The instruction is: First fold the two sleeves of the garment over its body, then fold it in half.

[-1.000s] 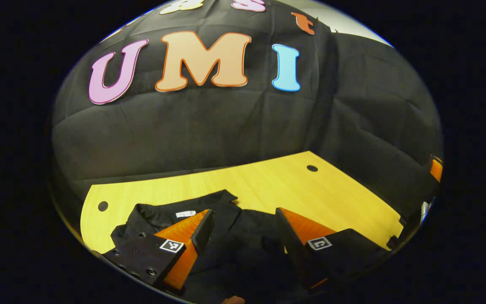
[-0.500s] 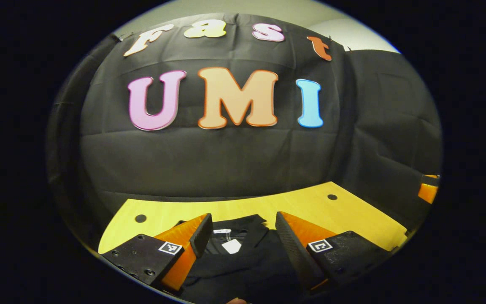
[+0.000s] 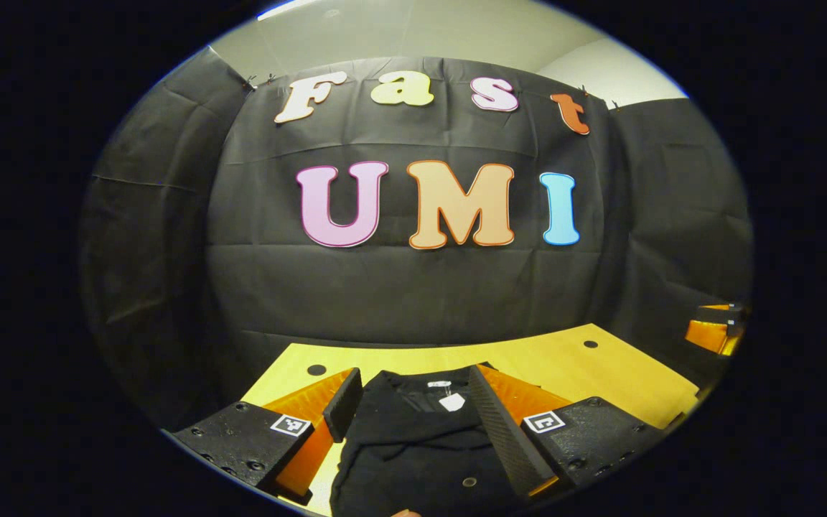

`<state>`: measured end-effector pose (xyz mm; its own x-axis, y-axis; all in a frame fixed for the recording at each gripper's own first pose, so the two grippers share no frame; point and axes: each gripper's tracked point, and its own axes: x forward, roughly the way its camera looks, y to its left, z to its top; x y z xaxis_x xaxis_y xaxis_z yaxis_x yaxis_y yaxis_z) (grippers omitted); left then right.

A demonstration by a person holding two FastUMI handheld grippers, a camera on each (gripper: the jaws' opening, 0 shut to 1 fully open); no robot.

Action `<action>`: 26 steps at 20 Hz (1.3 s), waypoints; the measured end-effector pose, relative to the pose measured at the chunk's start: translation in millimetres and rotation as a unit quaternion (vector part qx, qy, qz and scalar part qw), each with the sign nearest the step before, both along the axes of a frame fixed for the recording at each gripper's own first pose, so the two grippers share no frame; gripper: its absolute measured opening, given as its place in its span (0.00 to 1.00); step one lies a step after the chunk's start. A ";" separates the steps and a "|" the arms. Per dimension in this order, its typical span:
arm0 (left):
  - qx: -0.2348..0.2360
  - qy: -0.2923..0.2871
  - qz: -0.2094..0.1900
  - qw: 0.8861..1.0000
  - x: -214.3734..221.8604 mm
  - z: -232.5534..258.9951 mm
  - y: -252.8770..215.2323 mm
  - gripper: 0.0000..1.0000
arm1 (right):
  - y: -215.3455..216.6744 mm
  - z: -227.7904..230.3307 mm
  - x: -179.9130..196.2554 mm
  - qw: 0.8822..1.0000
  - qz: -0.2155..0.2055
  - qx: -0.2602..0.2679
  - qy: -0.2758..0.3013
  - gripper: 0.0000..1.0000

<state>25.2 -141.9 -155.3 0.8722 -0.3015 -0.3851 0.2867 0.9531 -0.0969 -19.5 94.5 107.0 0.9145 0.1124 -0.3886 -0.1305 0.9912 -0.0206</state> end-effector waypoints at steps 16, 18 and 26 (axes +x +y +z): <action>0.035 0.126 0.041 0.991 -159.2 -94.1 108.8 0.92 | 51.0 -95.4 -120.7 0.993 0.021 -0.034 0.108 0.99; 0.041 0.147 0.038 0.987 -176.5 -114.2 112.0 0.93 | 48.7 -116.0 -131.1 0.991 0.014 -0.039 0.131 0.98; 0.060 0.260 0.045 0.963 -242.0 -202.0 121.4 0.93 | 39.6 -204.6 -189.3 0.964 -0.001 -0.053 0.259 0.98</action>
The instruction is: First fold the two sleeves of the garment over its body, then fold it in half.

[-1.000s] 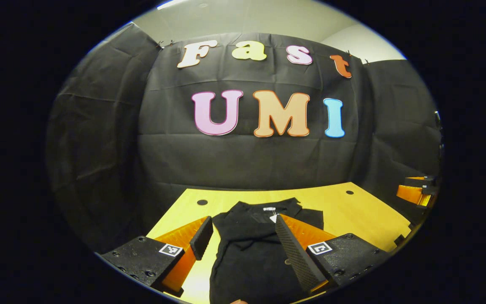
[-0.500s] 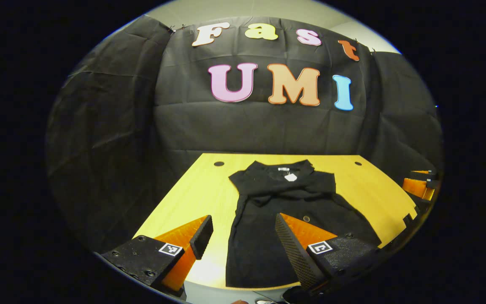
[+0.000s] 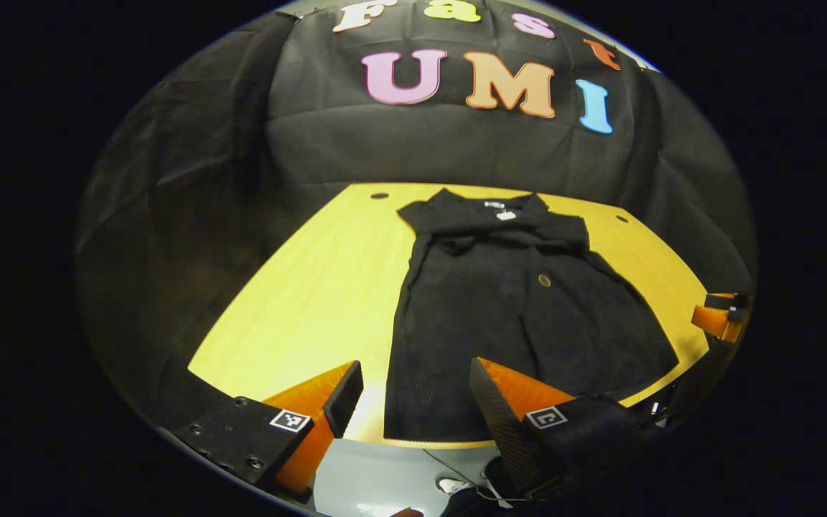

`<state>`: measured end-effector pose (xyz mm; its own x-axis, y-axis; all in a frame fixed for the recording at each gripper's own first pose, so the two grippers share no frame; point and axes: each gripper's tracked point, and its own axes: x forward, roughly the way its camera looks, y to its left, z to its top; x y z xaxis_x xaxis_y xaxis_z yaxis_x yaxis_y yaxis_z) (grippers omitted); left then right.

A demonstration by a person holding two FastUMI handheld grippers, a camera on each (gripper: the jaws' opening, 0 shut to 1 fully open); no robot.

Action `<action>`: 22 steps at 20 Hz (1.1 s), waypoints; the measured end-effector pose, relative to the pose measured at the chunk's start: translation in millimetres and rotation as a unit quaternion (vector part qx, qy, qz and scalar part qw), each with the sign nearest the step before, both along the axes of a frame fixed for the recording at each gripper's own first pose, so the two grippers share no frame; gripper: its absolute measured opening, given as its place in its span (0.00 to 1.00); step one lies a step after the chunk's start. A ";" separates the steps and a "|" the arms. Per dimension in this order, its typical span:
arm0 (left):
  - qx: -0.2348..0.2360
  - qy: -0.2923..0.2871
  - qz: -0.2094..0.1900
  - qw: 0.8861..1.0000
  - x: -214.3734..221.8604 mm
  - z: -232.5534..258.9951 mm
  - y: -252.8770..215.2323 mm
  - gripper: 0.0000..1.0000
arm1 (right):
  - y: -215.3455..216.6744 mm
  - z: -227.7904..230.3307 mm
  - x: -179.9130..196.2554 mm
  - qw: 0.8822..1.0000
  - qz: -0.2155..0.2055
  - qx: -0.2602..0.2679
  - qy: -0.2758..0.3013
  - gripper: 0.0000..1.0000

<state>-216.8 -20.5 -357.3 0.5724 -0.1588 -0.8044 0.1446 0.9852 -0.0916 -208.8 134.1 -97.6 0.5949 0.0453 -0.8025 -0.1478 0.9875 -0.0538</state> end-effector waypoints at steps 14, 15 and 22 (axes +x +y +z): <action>-0.005 0.010 -0.027 1.000 -25.9 -43.6 -9.5 0.74 | 23.0 -60.8 -21.2 0.994 0.010 0.005 0.107 0.69; -0.009 0.010 -0.028 1.000 -26.3 -44.0 -12.9 0.61 | 29.7 -60.8 -22.6 0.994 0.020 0.006 0.104 0.52; -0.055 0.050 0.015 0.997 -20.2 -43.2 -18.2 0.00 | 29.1 -60.5 -23.4 0.993 0.033 -0.014 0.108 0.03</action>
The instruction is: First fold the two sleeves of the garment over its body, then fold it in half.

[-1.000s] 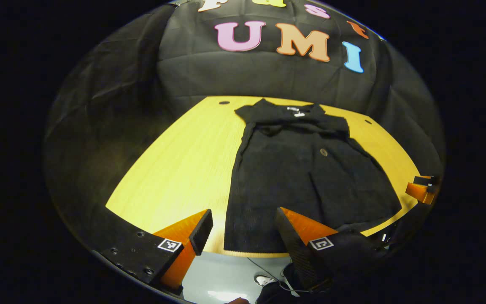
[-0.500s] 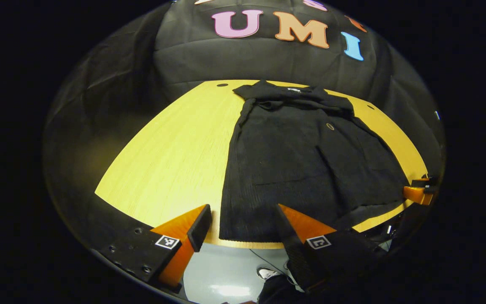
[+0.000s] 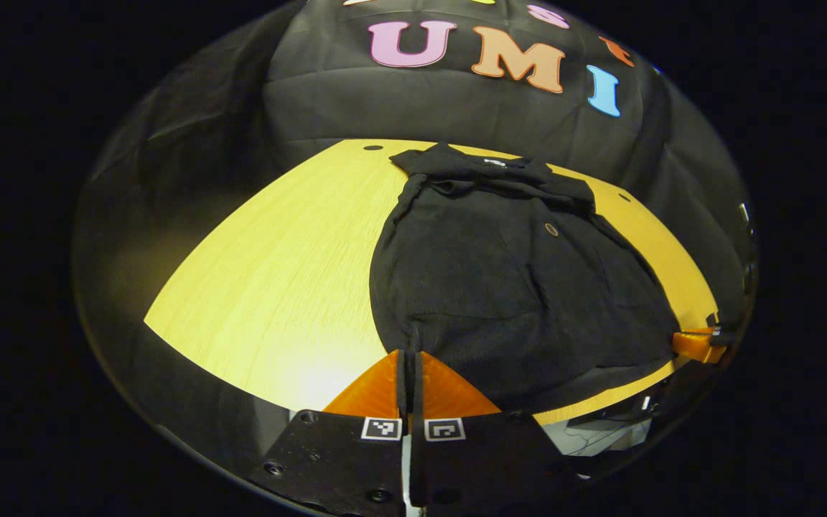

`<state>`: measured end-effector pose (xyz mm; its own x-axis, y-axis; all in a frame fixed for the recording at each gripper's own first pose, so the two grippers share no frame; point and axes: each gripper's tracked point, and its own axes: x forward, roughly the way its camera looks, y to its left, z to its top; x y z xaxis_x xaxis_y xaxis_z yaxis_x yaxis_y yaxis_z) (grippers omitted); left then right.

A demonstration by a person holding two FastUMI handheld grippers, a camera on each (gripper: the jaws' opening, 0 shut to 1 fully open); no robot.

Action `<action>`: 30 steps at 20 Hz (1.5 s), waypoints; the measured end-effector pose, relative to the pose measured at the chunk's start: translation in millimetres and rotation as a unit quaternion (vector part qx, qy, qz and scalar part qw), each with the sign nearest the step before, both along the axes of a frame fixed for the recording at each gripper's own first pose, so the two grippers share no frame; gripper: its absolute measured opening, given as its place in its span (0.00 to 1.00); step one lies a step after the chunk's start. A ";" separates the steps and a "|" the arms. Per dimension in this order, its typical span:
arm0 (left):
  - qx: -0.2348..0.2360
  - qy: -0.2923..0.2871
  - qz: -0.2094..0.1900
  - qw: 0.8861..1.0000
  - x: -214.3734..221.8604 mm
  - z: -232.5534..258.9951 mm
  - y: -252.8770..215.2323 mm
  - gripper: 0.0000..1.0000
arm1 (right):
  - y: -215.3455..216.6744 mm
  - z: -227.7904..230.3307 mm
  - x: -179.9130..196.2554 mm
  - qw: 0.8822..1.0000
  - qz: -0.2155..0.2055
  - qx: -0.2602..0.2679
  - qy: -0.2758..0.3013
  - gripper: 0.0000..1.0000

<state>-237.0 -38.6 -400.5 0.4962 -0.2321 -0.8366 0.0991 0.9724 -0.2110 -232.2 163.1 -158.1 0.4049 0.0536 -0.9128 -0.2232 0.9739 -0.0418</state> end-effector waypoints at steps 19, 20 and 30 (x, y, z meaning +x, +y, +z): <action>-0.082 -0.142 -0.003 0.986 186.5 151.4 -20.4 0.00 | 44.1 164.5 165.4 0.973 0.000 0.102 -0.205 0.02; -0.083 -0.147 0.003 0.986 199.9 157.4 -19.8 0.00 | 44.8 172.4 178.4 0.971 0.000 0.107 -0.215 0.02; -0.074 -0.189 0.009 0.979 340.4 178.4 -44.5 0.00 | 53.1 210.8 300.9 0.961 0.014 0.131 -0.245 0.02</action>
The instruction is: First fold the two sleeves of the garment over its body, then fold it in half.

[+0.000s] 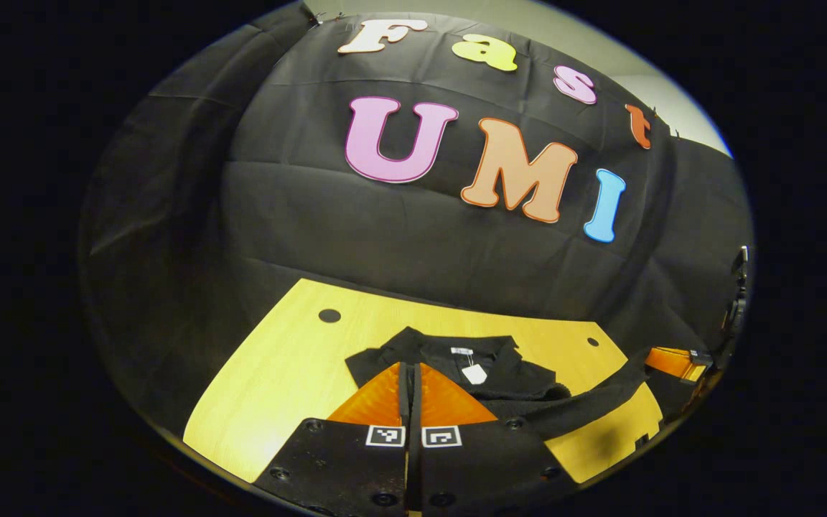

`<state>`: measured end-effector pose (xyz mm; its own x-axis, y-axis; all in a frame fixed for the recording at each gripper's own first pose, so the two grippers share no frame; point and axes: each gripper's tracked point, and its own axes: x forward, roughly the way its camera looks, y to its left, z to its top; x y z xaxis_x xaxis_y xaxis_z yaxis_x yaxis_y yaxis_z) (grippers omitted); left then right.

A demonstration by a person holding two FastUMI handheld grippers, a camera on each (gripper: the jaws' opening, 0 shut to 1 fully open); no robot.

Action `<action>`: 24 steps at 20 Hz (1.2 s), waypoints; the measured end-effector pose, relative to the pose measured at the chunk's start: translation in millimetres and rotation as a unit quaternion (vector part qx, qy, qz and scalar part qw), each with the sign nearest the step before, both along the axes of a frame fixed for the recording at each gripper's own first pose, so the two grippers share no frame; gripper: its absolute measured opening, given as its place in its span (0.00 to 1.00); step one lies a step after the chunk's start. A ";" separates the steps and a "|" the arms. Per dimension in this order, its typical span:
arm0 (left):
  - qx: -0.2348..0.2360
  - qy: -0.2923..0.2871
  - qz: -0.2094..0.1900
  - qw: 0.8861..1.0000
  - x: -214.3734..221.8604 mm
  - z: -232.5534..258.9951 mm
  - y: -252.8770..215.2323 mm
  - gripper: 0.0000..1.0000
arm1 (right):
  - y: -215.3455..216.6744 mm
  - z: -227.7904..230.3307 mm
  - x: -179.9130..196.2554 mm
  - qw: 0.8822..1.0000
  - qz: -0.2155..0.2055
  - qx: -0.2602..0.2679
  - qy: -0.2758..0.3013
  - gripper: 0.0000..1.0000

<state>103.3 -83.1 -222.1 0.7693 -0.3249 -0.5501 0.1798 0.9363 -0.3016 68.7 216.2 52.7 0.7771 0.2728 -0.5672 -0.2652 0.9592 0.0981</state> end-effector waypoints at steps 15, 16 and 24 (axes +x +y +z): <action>0.118 0.004 0.029 0.993 143.4 -74.0 -15.5 0.24 | -11.9 -63.6 159.9 0.999 -0.020 -0.011 0.048 0.07; 0.144 -0.010 0.045 0.989 154.0 -77.5 -7.9 0.49 | -20.7 -63.1 168.0 0.999 -0.039 -0.022 0.031 0.37; 0.137 -0.066 0.063 0.986 167.4 -55.0 -20.2 0.91 | -46.6 -43.5 189.7 0.996 -0.075 -0.031 -0.022 0.98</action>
<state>270.8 -103.3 -277.1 0.8651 -0.0752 -0.4960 0.0771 0.9969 -0.0166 258.4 169.7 9.2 0.8306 0.1173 -0.5444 -0.1204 0.9923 0.0300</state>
